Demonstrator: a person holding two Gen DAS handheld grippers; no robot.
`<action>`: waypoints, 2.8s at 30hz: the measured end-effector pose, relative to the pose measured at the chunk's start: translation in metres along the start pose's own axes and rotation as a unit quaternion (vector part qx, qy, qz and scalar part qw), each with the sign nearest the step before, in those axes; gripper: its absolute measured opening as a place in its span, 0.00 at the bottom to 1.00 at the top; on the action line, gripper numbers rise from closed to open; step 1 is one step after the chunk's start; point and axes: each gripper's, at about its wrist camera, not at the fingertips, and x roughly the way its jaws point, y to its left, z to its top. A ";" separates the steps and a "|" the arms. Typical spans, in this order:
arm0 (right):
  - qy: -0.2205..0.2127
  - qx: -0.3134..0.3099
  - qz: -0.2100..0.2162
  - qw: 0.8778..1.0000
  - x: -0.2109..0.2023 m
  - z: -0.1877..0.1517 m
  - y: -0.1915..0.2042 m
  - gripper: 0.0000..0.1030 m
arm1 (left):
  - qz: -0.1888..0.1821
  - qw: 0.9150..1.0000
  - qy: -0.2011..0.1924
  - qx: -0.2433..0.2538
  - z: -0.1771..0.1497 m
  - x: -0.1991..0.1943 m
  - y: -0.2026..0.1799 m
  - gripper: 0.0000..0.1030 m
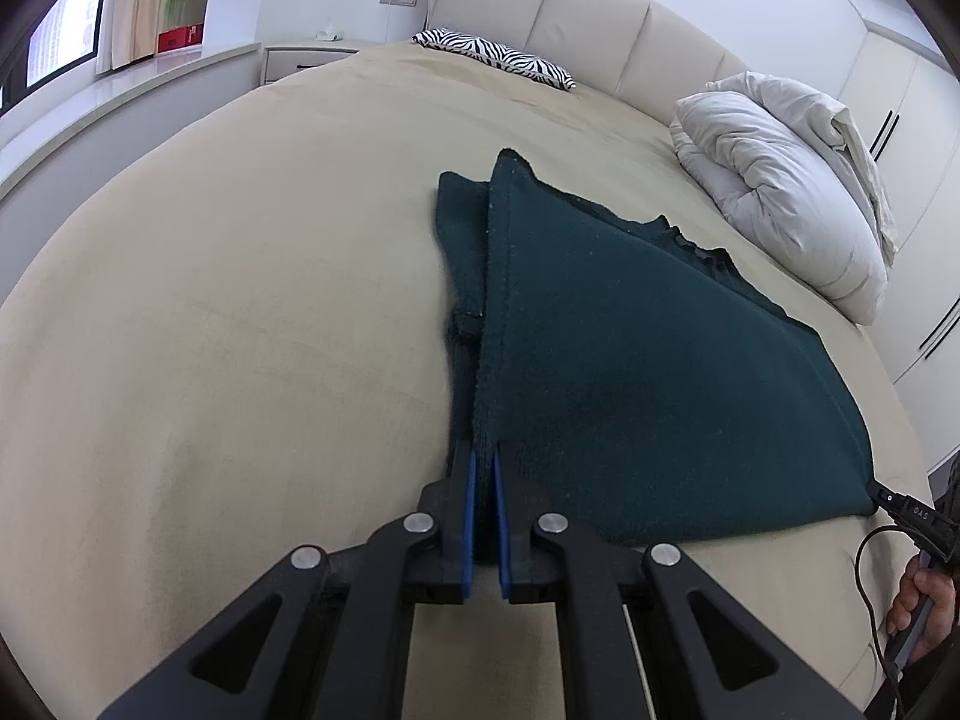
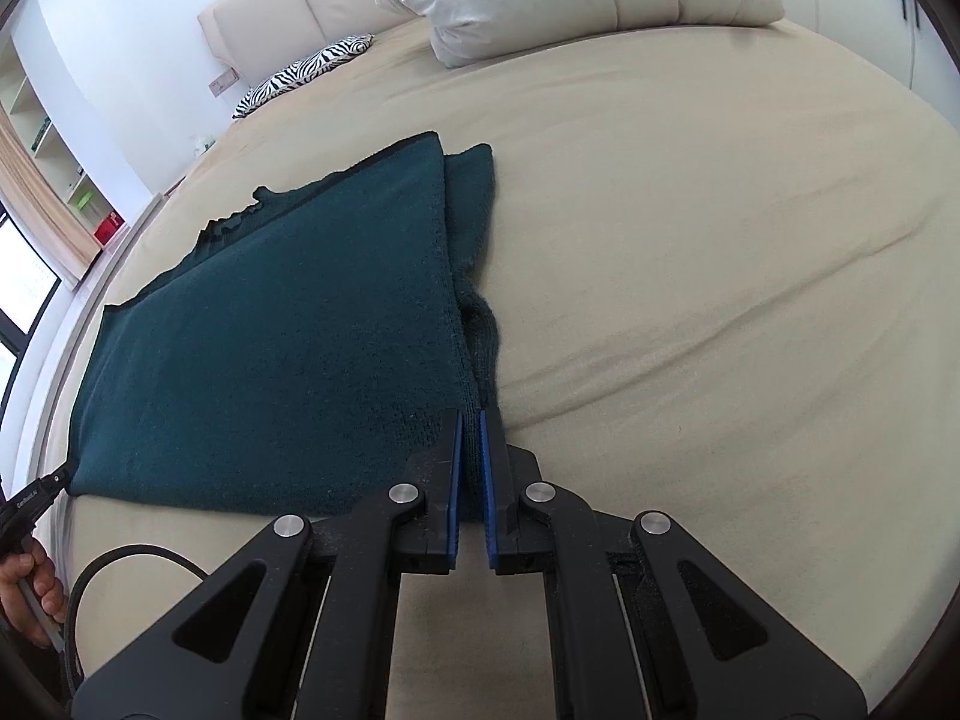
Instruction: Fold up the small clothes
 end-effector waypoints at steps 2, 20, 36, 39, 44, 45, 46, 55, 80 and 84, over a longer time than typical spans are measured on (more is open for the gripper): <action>-0.001 -0.001 0.000 1.000 0.000 -0.001 0.000 0.04 | -0.001 1.000 0.000 -0.002 -0.002 -0.001 0.001 0.06; 0.000 0.015 0.013 1.000 0.001 -0.002 -0.010 0.14 | 0.002 1.000 -0.005 -0.010 -0.006 -0.016 -0.001 0.09; -0.036 -0.018 0.182 0.982 0.006 0.079 0.104 0.40 | 0.045 0.985 -0.091 0.137 0.101 0.043 -0.115 0.23; -0.008 0.001 0.219 0.976 0.050 0.099 0.132 0.40 | 0.054 0.988 -0.077 0.126 0.110 0.074 -0.113 0.23; 0.036 0.066 0.235 0.969 0.127 0.118 0.137 0.40 | 0.056 0.993 -0.048 0.097 0.106 0.116 -0.093 0.29; 0.040 0.080 0.216 0.972 0.140 0.118 0.129 0.37 | 0.049 0.994 -0.052 0.086 0.108 0.116 -0.090 0.29; 0.041 0.104 0.210 0.971 0.153 0.116 0.114 0.25 | 0.045 0.994 -0.051 0.080 0.110 0.117 -0.087 0.29; -0.049 0.217 0.233 0.947 0.143 0.110 0.006 0.01 | -0.019 0.999 -0.040 0.012 0.123 0.125 -0.056 0.29; 0.055 0.180 0.300 0.935 0.101 -0.016 0.098 0.15 | 0.038 0.995 0.005 0.090 0.018 0.039 -0.071 0.39; -0.018 0.251 0.213 0.944 0.068 -0.014 0.021 0.16 | 0.043 0.994 0.003 0.096 0.014 0.040 -0.072 0.39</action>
